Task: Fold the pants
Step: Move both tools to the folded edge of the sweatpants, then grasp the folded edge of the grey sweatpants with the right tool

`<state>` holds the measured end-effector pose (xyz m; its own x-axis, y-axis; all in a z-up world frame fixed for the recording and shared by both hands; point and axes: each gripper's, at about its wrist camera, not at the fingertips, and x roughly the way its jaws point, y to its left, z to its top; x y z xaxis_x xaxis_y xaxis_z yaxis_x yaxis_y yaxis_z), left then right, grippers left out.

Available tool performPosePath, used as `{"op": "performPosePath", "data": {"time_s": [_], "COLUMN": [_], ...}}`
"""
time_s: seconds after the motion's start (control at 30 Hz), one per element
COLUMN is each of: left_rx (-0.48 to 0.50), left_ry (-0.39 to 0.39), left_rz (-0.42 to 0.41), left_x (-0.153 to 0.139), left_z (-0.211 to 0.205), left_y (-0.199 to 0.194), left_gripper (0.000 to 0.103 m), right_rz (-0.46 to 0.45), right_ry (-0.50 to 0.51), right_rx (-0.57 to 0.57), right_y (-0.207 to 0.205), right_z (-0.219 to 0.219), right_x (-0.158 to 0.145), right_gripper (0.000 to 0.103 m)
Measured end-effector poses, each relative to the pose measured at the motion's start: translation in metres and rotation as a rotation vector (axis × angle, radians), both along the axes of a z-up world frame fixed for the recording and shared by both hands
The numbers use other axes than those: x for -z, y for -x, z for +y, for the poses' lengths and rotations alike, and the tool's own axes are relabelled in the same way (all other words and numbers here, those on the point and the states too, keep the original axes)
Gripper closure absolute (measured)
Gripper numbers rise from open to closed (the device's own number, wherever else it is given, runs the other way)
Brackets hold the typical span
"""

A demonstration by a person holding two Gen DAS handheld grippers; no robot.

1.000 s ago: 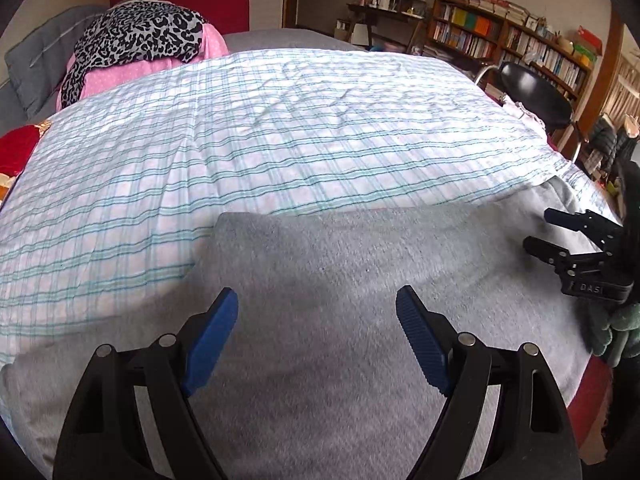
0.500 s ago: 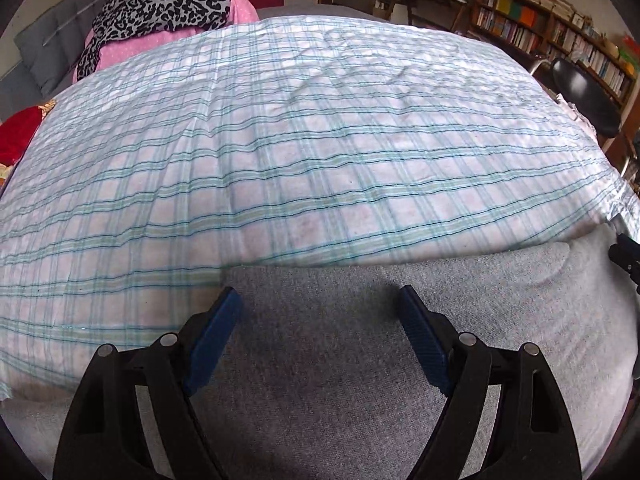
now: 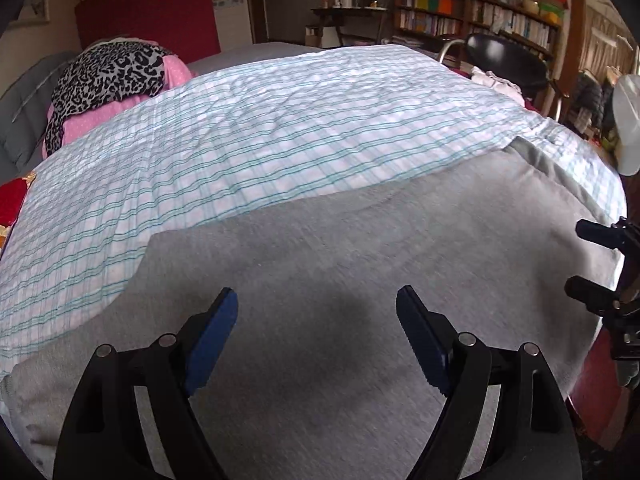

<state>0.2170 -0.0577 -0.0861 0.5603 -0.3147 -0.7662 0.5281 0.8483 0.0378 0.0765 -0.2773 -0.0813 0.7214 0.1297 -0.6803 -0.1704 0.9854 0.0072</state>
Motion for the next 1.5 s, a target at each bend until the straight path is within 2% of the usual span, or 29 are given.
{"op": "performPosePath", "data": {"time_s": [0.13,0.23,0.33,0.4,0.47,0.53,0.63,0.77,0.83,0.97,1.23,1.33,1.5], "left_rx": [0.089,0.144,0.182,0.185,0.179,0.170,0.167,0.205,0.222,0.237,0.251,0.271,0.298], "left_ry": [-0.001,-0.015,-0.065,-0.108,-0.126,-0.116,-0.101,-0.072,-0.058,-0.030,-0.024,-0.028,-0.030], "left_rz": [0.005,0.018,0.005,-0.039,-0.060,-0.037,-0.017,-0.023,-0.021,0.000,0.020,0.026,0.046], "left_x": [0.004,0.012,0.025,0.033,0.035,0.032,0.026,0.014,0.010,0.004,-0.002,-0.001,0.003], "left_z": [-0.020,-0.033,-0.048,-0.056,-0.059,-0.059,-0.063,-0.079,-0.090,-0.109,-0.139,-0.150,-0.164], "left_y": [0.038,0.060,0.078,0.088,0.090,0.086,0.083,0.086,0.086,0.082,0.072,0.072,0.070], "left_gripper": [0.022,0.022,0.022,0.019,0.018,0.018,0.018,0.018,0.018,0.018,0.018,0.018,0.018], "right_rz": [0.026,0.012,-0.015,-0.037,-0.064,-0.098,-0.151,-0.180,-0.177,-0.186,-0.194,-0.161,-0.170], "right_ry": [0.047,0.025,-0.012,-0.043,-0.101,-0.178,-0.308,-0.488,-0.546,-0.643,-0.671,-0.658,-0.723], "right_rx": [-0.007,0.003,0.019,0.026,0.045,0.104,0.260,0.435,0.483,0.491,0.503,0.519,0.513], "right_y": [0.025,0.035,0.044,0.053,0.064,0.078,0.102,0.129,0.131,0.125,0.112,0.106,0.099], "right_z": [0.001,-0.006,-0.012,-0.016,-0.026,-0.046,-0.087,-0.134,-0.149,-0.161,-0.168,-0.170,-0.170], "right_x": [0.020,0.027,0.032,0.031,0.027,0.022,0.020,0.032,0.038,0.047,0.053,0.057,0.058], "right_gripper": [0.025,0.021,0.021,0.021,0.021,0.021,0.021,0.022,0.029,0.036,0.044,0.045,0.046]}}
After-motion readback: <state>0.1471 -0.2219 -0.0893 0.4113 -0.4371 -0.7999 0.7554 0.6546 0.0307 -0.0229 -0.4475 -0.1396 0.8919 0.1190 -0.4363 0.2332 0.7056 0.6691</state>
